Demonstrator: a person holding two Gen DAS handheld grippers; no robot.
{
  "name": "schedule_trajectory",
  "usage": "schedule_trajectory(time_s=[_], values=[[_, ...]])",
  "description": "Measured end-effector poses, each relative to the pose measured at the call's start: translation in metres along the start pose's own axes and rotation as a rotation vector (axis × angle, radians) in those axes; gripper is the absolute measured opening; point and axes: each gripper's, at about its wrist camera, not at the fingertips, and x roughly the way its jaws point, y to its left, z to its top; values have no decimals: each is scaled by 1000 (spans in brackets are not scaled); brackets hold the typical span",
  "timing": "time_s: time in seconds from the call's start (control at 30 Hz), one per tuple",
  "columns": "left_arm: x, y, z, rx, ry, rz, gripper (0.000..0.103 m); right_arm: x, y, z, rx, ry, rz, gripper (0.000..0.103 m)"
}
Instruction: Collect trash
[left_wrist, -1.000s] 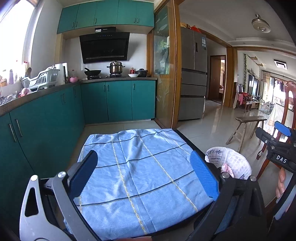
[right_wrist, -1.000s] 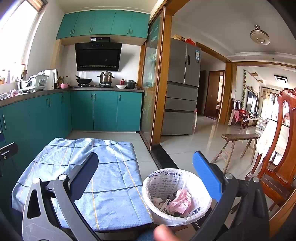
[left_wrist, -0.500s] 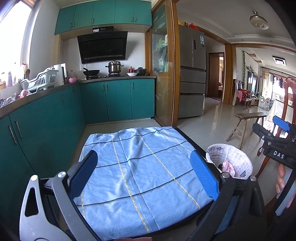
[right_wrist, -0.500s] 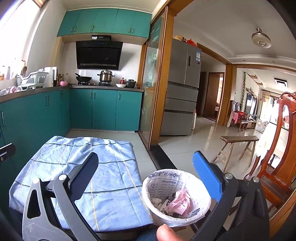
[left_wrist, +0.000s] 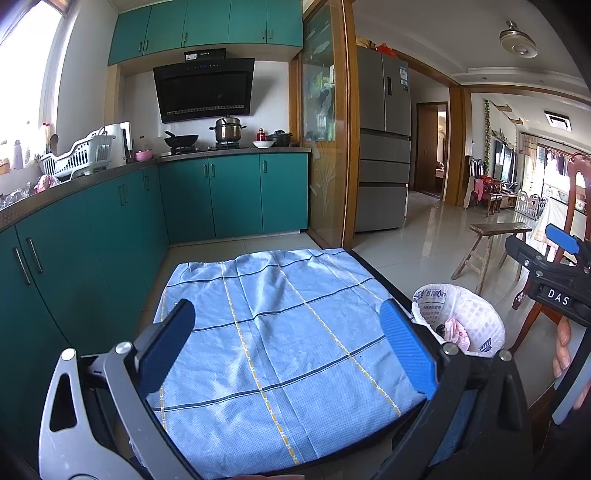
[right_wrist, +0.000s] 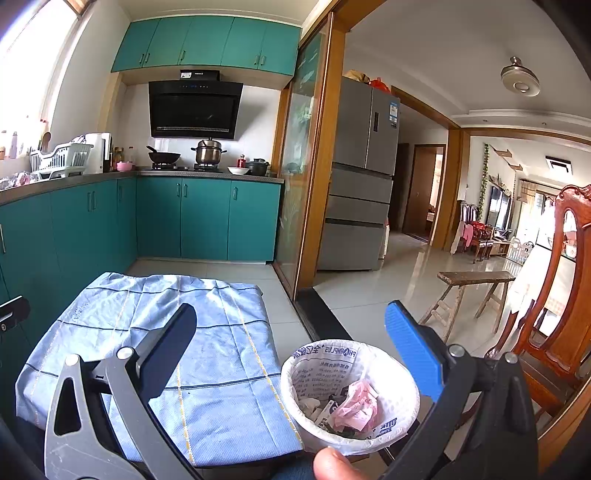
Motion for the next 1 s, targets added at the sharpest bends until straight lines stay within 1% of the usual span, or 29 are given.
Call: schedule_trajectory(time_s=[0.5,1.0], values=[[9,1,-2,-1,19,-3,100,7,6,0,-26,5,-3,100],[11,-3,-8,-4,31,-8,100,9,4,-5,-20,10,-3,100]])
